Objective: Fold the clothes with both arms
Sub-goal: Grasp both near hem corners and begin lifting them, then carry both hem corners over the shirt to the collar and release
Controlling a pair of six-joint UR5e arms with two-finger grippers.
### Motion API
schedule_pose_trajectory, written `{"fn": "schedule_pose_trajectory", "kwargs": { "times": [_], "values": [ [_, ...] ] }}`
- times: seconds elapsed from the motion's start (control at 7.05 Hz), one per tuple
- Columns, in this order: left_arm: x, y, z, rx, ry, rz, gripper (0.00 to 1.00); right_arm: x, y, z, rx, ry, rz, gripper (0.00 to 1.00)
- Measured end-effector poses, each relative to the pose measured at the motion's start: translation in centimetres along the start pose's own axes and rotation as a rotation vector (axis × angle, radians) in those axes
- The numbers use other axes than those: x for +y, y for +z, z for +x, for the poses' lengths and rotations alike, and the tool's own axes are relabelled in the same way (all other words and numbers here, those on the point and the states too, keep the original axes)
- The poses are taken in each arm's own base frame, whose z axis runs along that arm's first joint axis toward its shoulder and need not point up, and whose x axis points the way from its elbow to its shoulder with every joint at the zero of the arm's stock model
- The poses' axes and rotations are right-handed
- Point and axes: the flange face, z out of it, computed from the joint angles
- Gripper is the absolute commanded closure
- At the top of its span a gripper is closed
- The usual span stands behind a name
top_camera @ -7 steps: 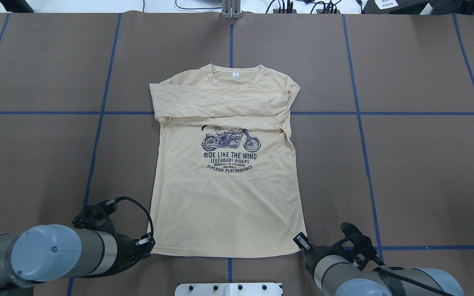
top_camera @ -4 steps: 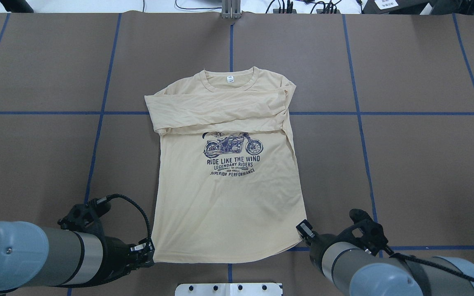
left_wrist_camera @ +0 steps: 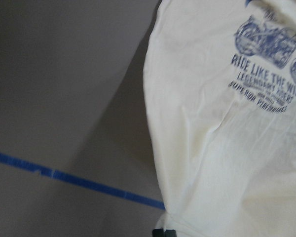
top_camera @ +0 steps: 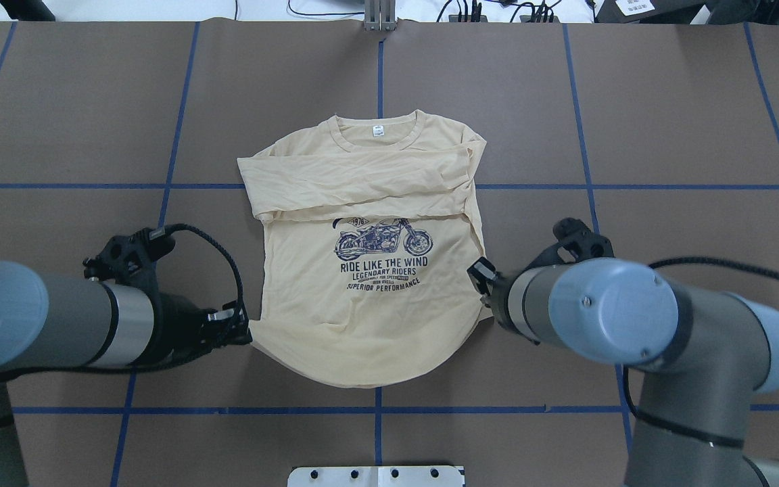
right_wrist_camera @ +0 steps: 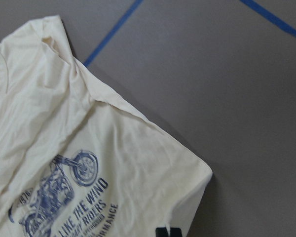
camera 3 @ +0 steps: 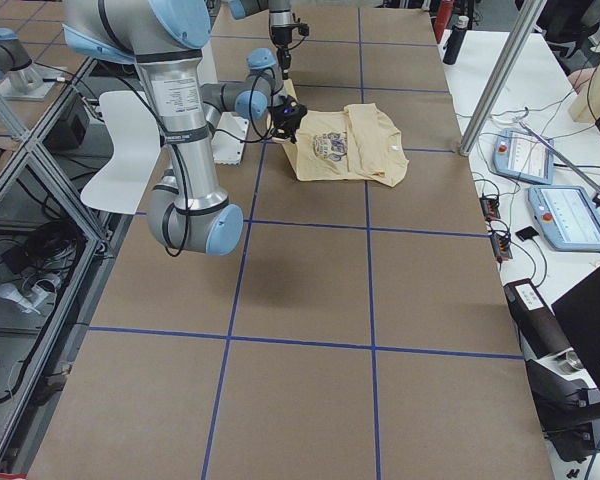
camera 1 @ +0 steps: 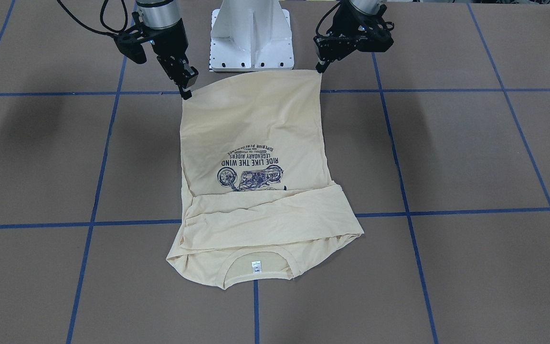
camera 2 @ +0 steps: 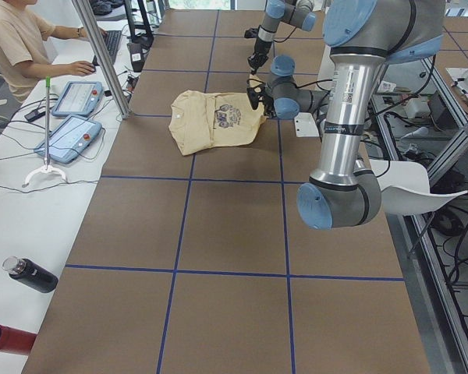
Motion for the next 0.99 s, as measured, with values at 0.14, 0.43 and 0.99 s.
{"fn": "schedule_pose_trajectory", "kwargs": {
  "times": [0.14,0.43,0.99],
  "values": [
    [-3.5,0.5,0.4,-0.01,0.023,0.028,1.0,-3.8,0.3,-3.0,0.015,-0.03,0.014,1.0],
    [-10.4,0.3,0.6,-0.028,0.057,0.088,1.0,-11.0,1.0,-7.9,0.038,-0.088,0.062,1.0],
    [-20.2,2.5,2.2,-0.077,0.15,0.099,1.0,-16.5,4.8,-19.2,0.074,-0.094,0.136,1.0]
  ]
}}
